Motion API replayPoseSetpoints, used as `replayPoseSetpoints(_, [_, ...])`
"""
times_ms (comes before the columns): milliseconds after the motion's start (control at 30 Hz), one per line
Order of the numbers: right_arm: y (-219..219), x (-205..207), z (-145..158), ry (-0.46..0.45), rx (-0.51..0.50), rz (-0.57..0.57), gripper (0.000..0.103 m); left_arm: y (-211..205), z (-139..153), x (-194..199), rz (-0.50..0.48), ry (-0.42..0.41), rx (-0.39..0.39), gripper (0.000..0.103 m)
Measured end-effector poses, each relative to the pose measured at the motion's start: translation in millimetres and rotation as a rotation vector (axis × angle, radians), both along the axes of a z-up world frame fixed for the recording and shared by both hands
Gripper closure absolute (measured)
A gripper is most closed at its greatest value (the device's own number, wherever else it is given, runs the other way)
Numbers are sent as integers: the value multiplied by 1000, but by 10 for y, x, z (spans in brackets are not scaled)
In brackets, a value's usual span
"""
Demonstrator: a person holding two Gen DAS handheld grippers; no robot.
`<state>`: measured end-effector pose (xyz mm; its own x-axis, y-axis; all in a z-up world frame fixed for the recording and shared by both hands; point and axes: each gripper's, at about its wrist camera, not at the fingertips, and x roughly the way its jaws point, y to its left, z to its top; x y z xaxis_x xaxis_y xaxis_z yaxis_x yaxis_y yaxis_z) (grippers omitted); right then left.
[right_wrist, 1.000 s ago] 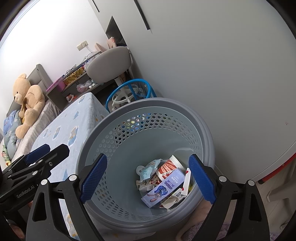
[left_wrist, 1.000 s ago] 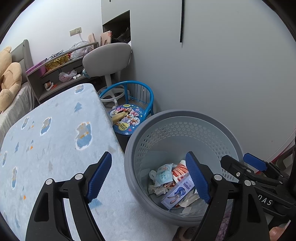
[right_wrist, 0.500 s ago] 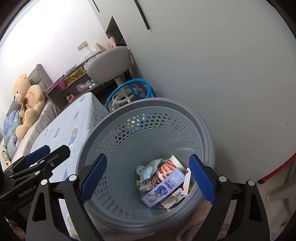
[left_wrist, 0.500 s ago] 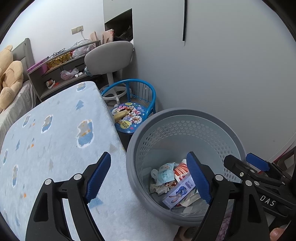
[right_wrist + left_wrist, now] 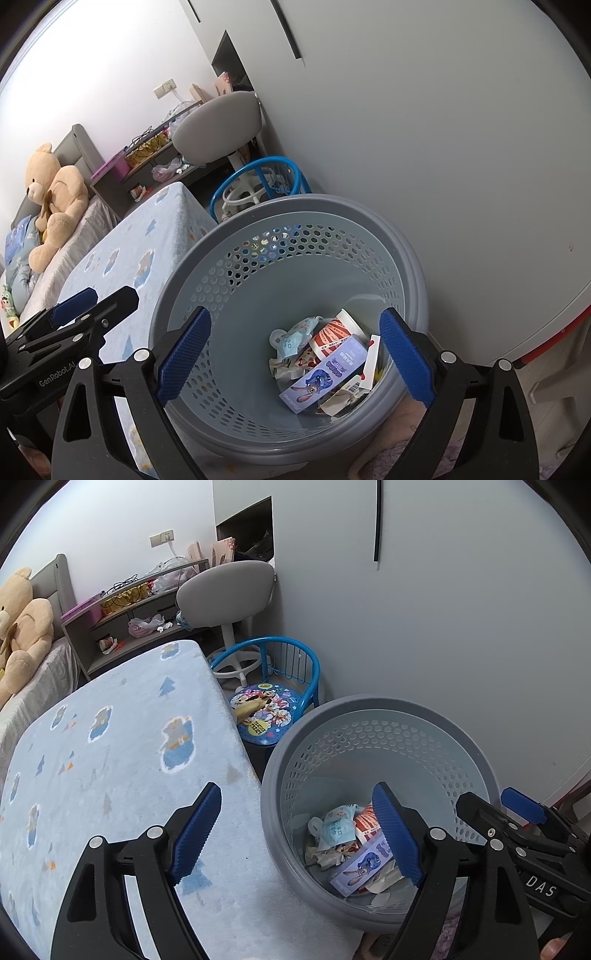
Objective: Collect trash
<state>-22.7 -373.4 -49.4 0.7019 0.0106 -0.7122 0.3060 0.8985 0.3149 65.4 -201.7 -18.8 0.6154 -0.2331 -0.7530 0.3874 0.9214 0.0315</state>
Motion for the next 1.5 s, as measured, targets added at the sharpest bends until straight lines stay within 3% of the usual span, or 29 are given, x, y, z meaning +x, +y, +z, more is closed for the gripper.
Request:
replayPoseSetpoints(700, [0,19,-18,13,-20,-7,11,-42,-22,-9,-9,-5,13,23])
replayPoseSetpoints(1500, [20,17,16,41,-162,-59,8,-79,-64,-23,-14,-7,32,23])
